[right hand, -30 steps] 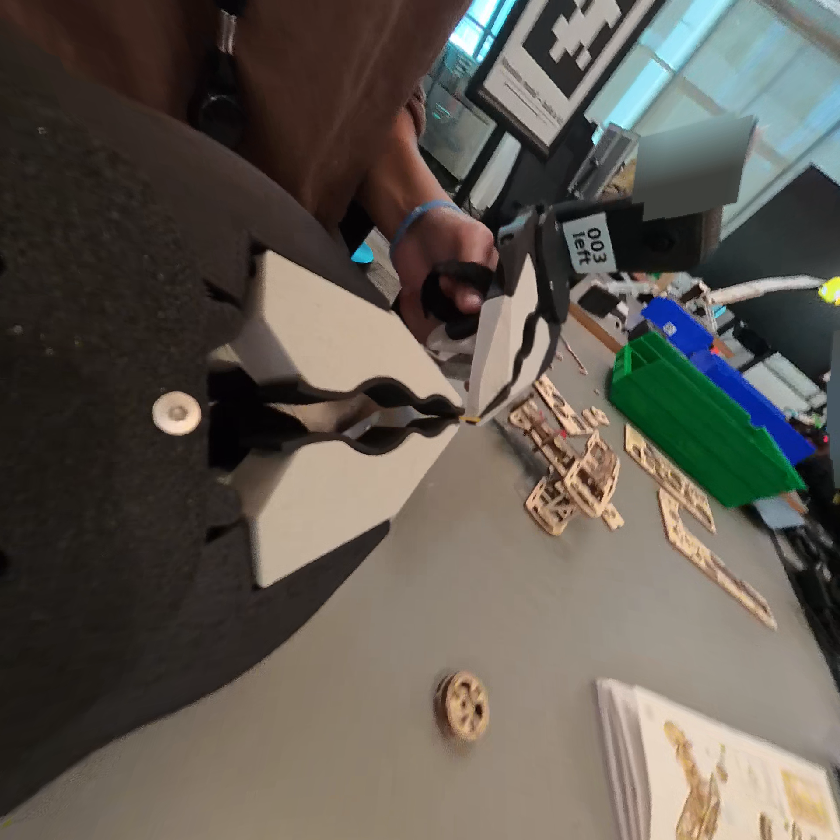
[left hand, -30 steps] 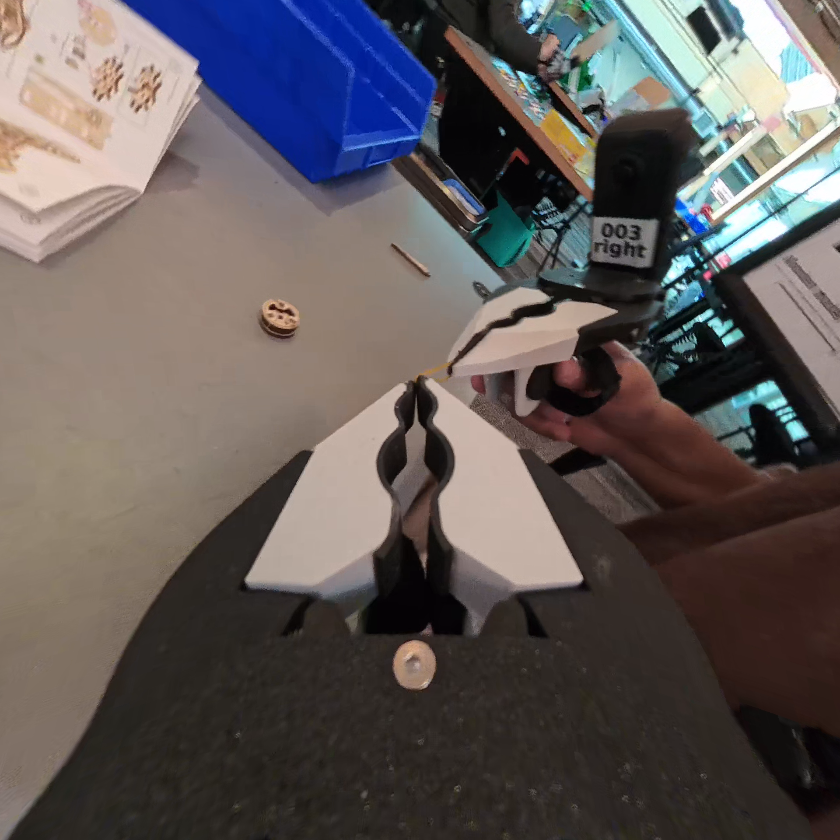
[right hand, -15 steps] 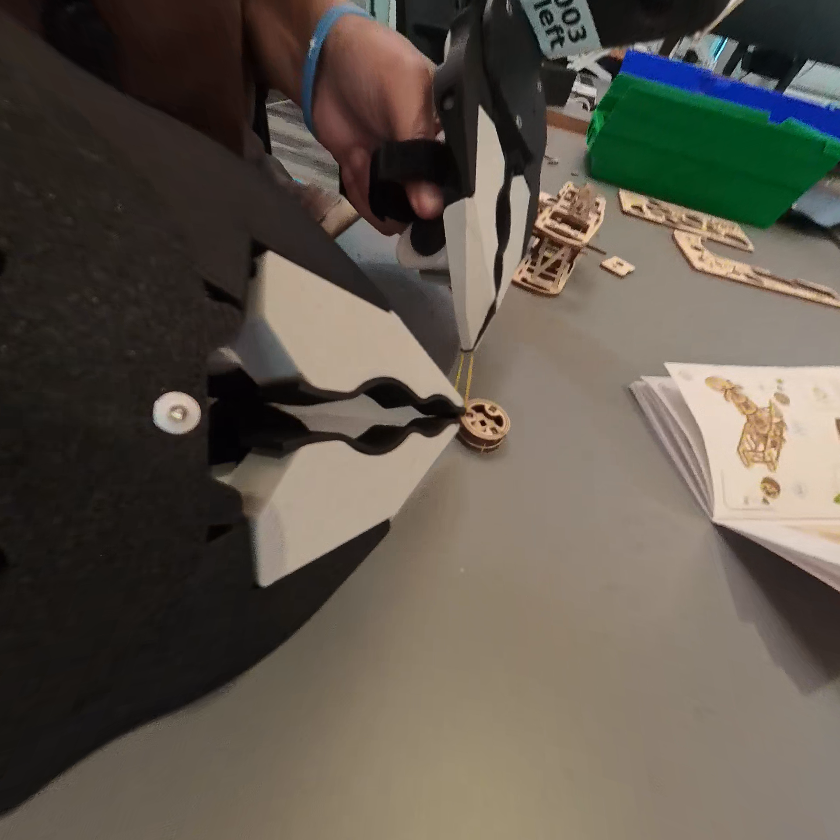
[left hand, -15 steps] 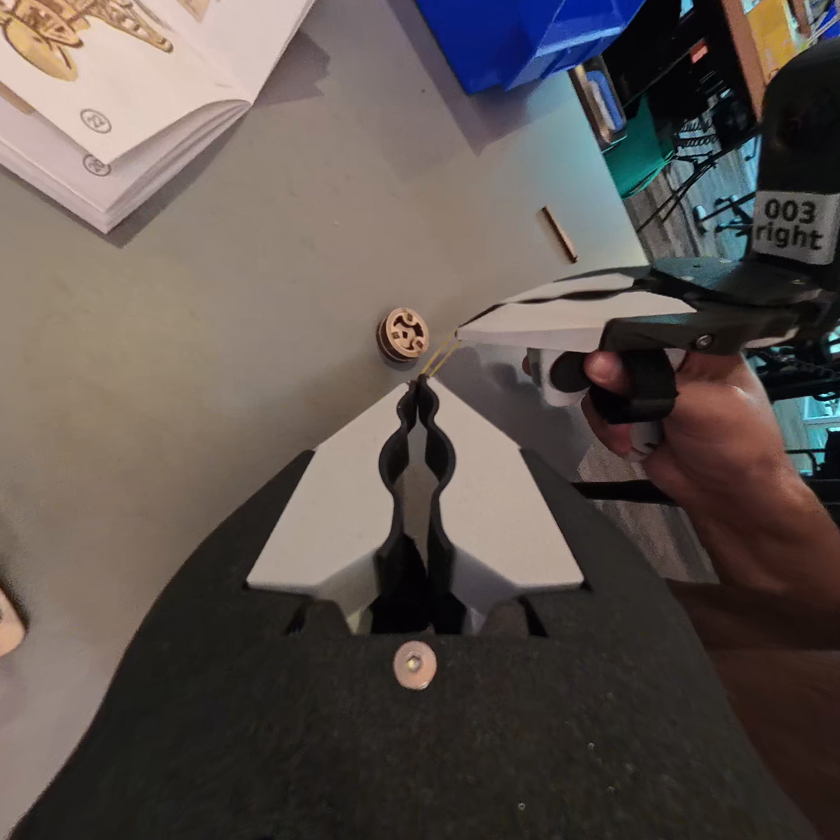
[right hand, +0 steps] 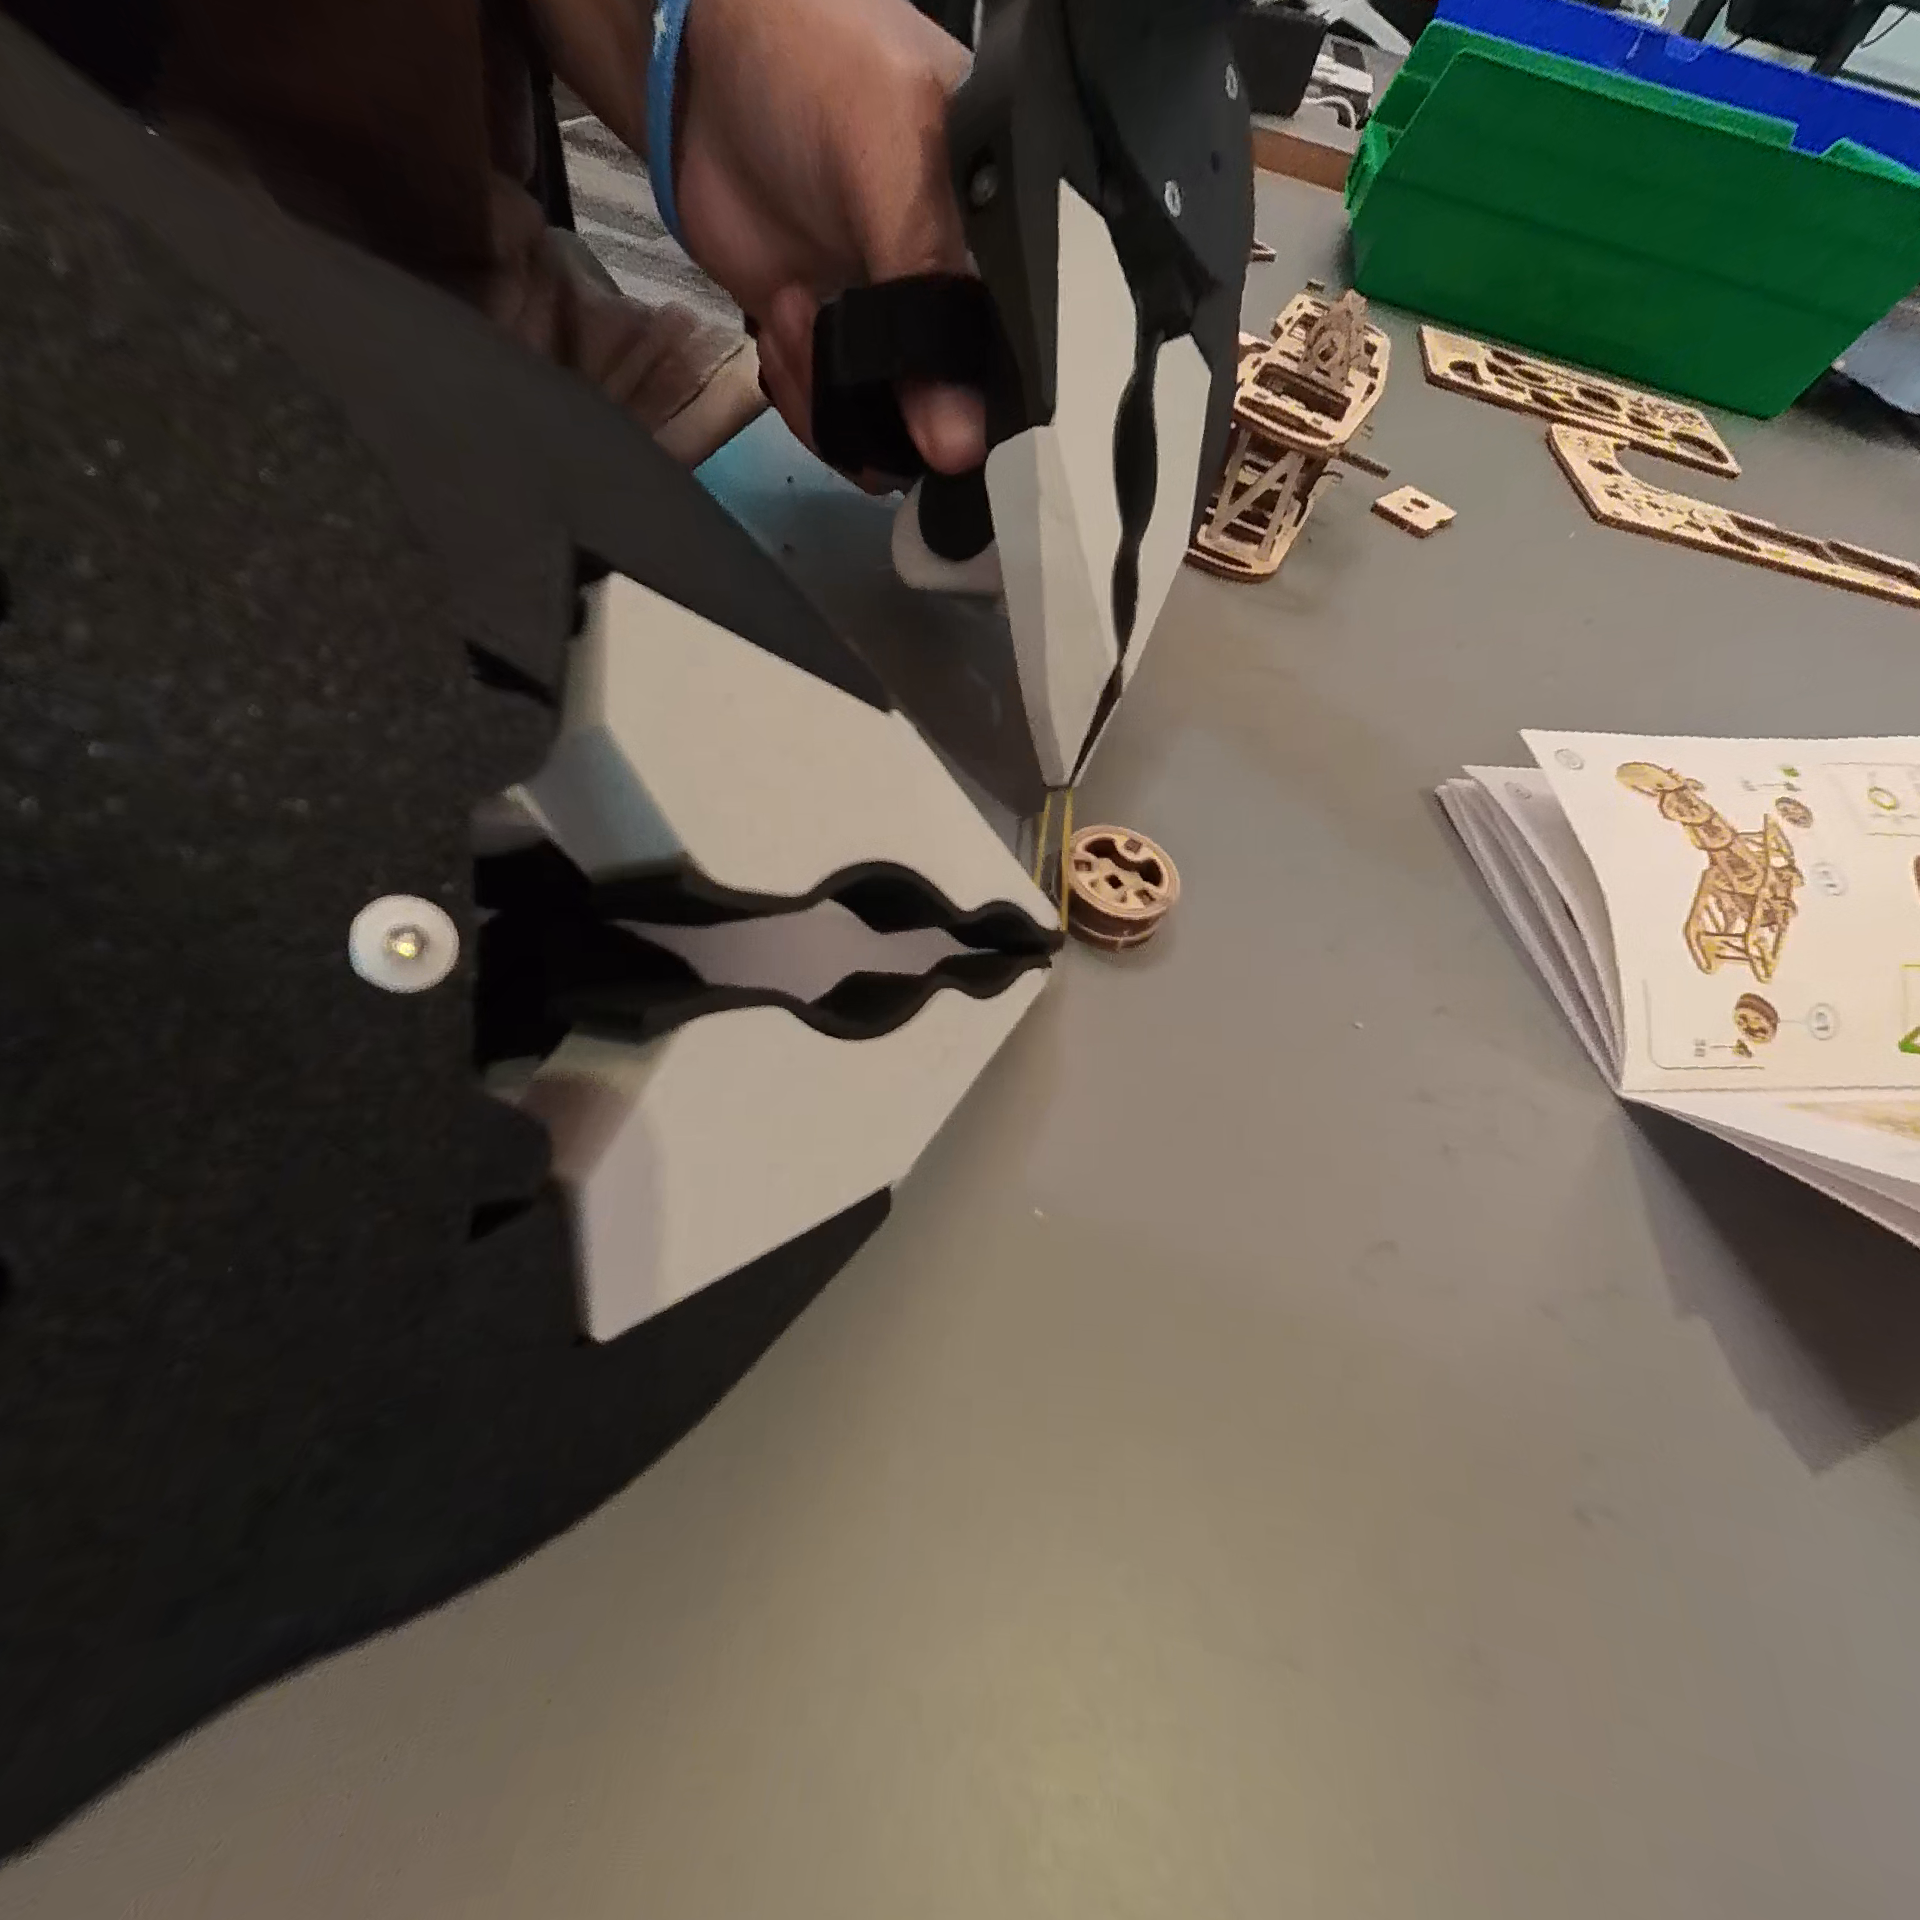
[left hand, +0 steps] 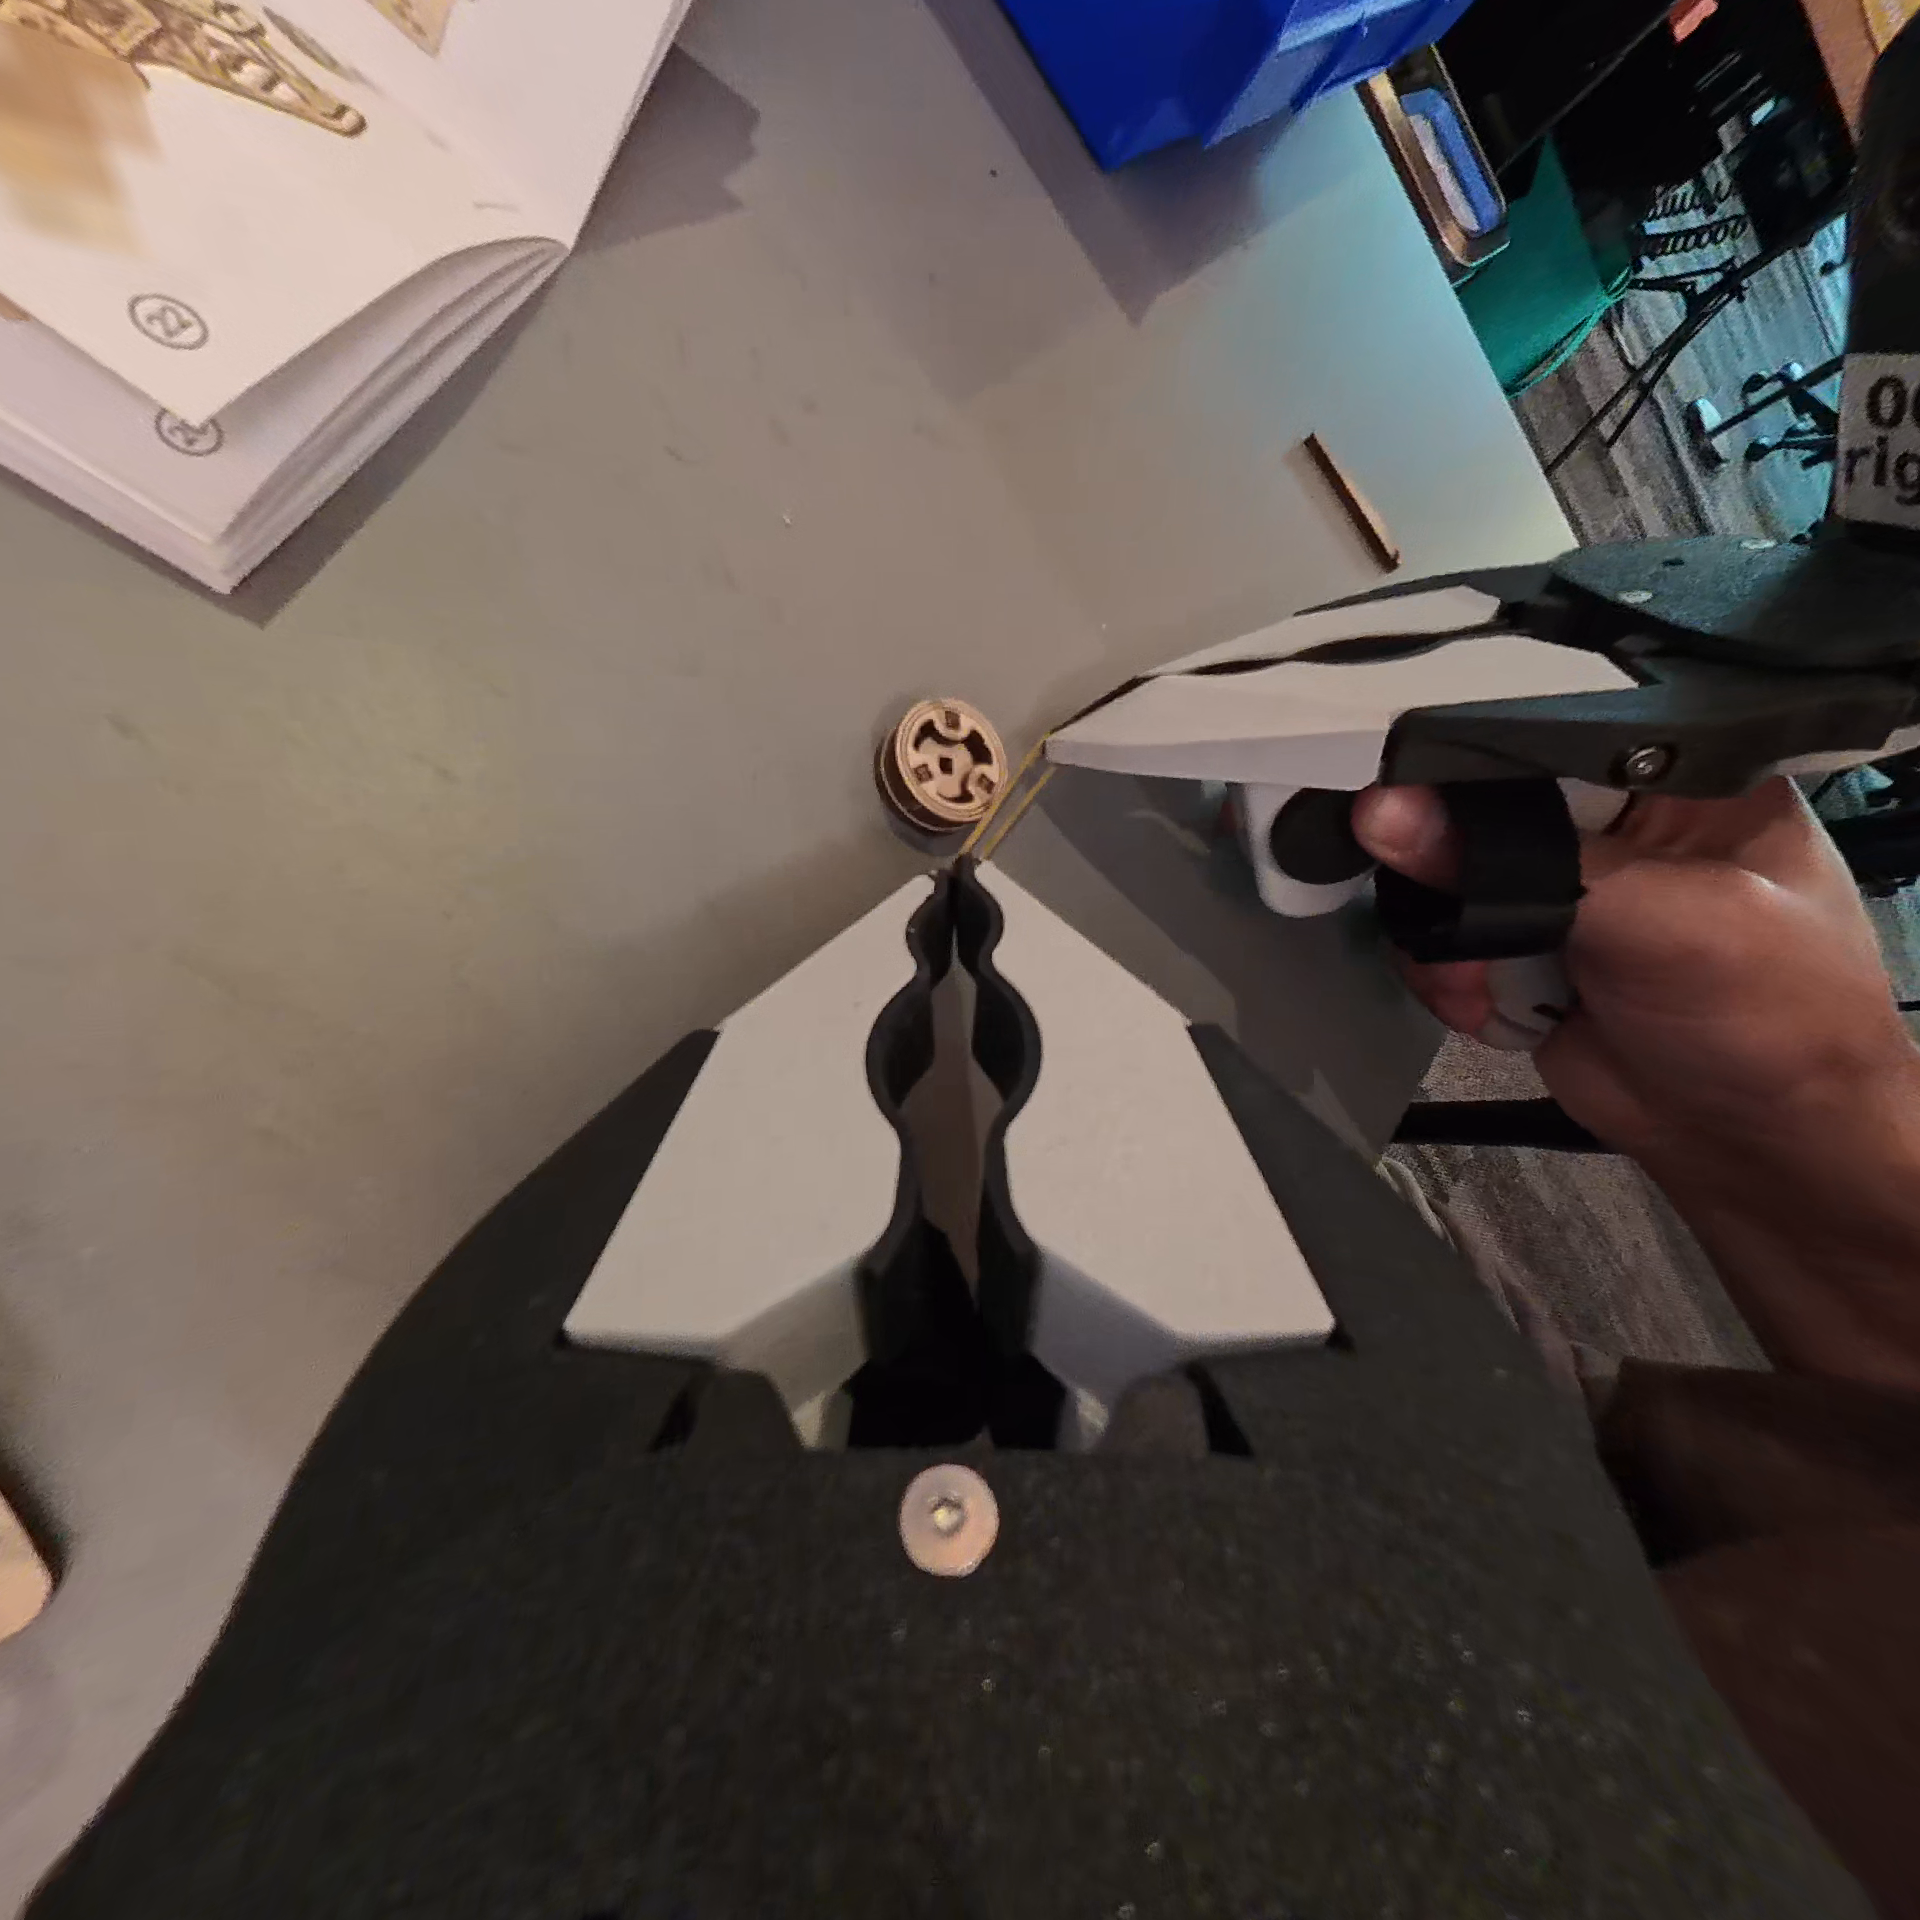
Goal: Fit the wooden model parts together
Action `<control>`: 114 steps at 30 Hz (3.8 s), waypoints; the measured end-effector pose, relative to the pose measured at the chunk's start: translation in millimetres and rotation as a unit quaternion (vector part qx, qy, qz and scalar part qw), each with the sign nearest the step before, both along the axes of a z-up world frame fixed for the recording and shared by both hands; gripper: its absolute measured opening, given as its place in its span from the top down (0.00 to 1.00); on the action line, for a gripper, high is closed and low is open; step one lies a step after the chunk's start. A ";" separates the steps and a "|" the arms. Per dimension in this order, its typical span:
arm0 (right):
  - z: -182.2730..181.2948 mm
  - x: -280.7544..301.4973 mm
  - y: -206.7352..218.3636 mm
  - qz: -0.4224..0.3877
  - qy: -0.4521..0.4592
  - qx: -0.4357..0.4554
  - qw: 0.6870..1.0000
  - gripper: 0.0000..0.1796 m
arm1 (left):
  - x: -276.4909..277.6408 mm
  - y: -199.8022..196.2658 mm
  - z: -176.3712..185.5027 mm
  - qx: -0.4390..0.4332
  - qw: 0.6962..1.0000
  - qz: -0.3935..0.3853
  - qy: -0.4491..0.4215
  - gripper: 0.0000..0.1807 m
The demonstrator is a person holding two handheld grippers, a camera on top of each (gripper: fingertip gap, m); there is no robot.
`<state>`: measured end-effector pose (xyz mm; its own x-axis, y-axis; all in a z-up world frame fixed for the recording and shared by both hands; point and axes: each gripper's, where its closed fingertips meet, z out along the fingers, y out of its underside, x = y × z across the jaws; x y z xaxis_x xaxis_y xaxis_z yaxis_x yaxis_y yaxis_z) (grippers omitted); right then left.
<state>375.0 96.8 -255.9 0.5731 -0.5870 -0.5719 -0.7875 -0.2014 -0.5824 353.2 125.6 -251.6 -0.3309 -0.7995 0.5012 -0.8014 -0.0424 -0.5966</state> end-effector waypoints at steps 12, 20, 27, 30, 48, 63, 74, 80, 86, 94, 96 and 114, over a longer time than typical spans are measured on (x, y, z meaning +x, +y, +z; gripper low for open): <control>-1.3 10.6 3.4 0.008 -0.016 -0.016 1.000 1.00 | 6.8 4.9 1.9 -0.001 1.000 0.002 -0.010 1.00; -5.3 11.0 3.2 0.014 -0.052 -0.056 0.997 1.00 | 3.3 6.5 -2.9 0.015 1.000 -0.002 -0.016 1.00; 7.3 48.1 -43.8 -0.048 -0.055 -0.041 0.996 1.00 | 6.8 50.9 -4.7 0.042 0.998 0.038 -0.022 1.00; 16.1 44.9 -40.3 -0.013 -0.041 -0.025 0.999 1.00 | 4.4 50.7 1.7 0.039 0.998 0.025 -0.030 1.00; 66.1 -3.6 -6.7 0.125 0.035 0.219 0.967 1.00 | 12.5 -37.5 62.8 -0.094 0.970 -0.197 -0.106 0.93; 71.0 -9.9 -7.3 0.173 0.004 0.214 0.961 1.00 | 13.0 -43.2 70.9 -0.125 0.949 -0.283 -0.059 1.00; 3.3 21.4 -11.8 0.052 0.043 0.037 0.997 1.00 | 41.7 -34.6 7.7 0.069 0.970 -0.233 -0.019 1.00; -1.1 24.7 -10.4 0.060 -0.030 -0.009 0.998 1.00 | 42.5 -31.1 -0.5 0.139 0.957 -0.241 -0.077 1.00; -1.4 27.4 -12.0 0.056 -0.056 -0.017 0.997 1.00 | 41.8 -29.4 -0.3 0.191 0.943 -0.233 -0.140 1.00; 3.2 30.9 -11.9 0.043 -0.099 -0.025 0.994 1.00 | 48.0 -30.4 1.0 0.262 0.911 -0.230 -0.220 1.00; 9.5 24.6 -8.6 0.048 -0.101 -0.011 0.994 1.00 | 44.1 -32.2 1.9 0.264 0.908 -0.233 -0.228 1.00; 22.1 13.7 -26.2 0.103 -0.110 0.051 0.987 1.00 | 51.8 -36.3 -2.5 0.211 0.897 -0.361 -0.143 0.73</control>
<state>388.8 70.6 -233.7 0.7920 -0.3902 -0.4696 -0.5872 -0.2762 -0.7608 405.1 89.3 -254.1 -0.9059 -0.4232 0.0157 -0.3400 0.7046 -0.6229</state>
